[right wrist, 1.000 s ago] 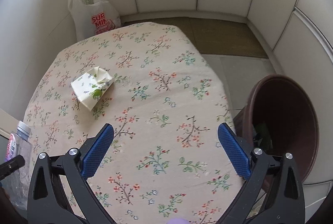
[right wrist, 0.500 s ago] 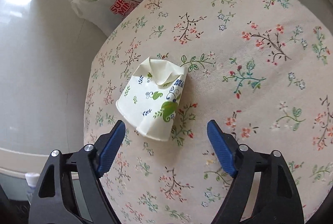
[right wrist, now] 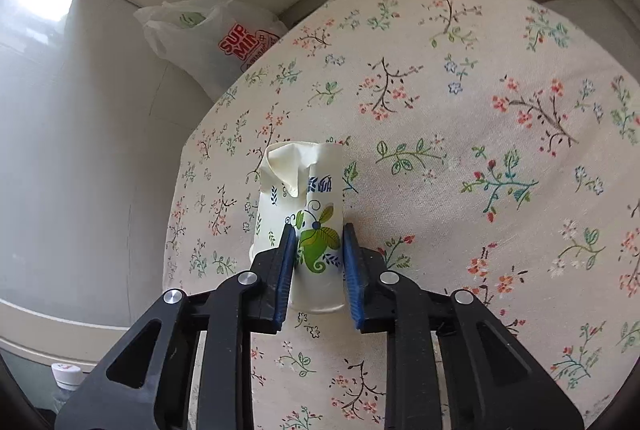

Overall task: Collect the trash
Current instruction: 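Carry the paper cup over the bin and open the right tool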

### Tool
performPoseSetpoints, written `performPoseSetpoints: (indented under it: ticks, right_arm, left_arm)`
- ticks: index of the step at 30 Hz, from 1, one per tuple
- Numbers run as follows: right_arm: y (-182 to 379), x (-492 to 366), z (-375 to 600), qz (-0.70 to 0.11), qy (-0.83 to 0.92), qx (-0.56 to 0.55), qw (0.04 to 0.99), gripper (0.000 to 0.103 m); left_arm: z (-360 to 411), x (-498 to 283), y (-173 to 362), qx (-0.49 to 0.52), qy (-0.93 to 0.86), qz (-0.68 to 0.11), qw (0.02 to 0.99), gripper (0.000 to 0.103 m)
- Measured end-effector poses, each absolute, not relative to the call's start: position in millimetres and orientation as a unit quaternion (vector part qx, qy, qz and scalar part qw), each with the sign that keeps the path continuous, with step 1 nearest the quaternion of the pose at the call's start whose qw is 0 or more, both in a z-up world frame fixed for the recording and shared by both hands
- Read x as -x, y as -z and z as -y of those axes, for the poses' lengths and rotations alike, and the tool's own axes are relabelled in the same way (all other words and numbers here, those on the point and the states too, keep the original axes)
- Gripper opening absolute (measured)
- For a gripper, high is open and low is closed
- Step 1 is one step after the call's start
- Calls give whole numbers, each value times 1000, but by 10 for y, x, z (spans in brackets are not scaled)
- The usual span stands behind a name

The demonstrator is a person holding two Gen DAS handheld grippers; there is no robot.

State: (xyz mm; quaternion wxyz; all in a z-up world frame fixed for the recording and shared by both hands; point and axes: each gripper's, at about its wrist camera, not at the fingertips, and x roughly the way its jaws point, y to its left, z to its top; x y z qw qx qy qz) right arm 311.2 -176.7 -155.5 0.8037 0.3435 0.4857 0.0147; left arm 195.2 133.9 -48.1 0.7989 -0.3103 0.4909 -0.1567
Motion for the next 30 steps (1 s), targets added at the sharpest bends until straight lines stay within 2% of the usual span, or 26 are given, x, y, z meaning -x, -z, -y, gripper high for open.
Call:
performPoseSetpoints:
  ticks: [8,17,23,30]
  right_arm:
    - [1046,-2764,1949,-442,8,-267,856,22]
    - [533,-2123,2800,-380,93,-213,895,22]
    - [382,-1595,3469,-332,217,-138,908,23]
    - [509,-1216,3939,-314,352,-36,881,25]
  left_arm:
    - [-1185,-1898,423,299,169,-489,802,60]
    - [-946,-1879,488,275,173,-498,804,60]
    - [-732,-1876,578,251,174,-507,806,60]
    - [-348,-1836,607,215,186,-508,813,60]
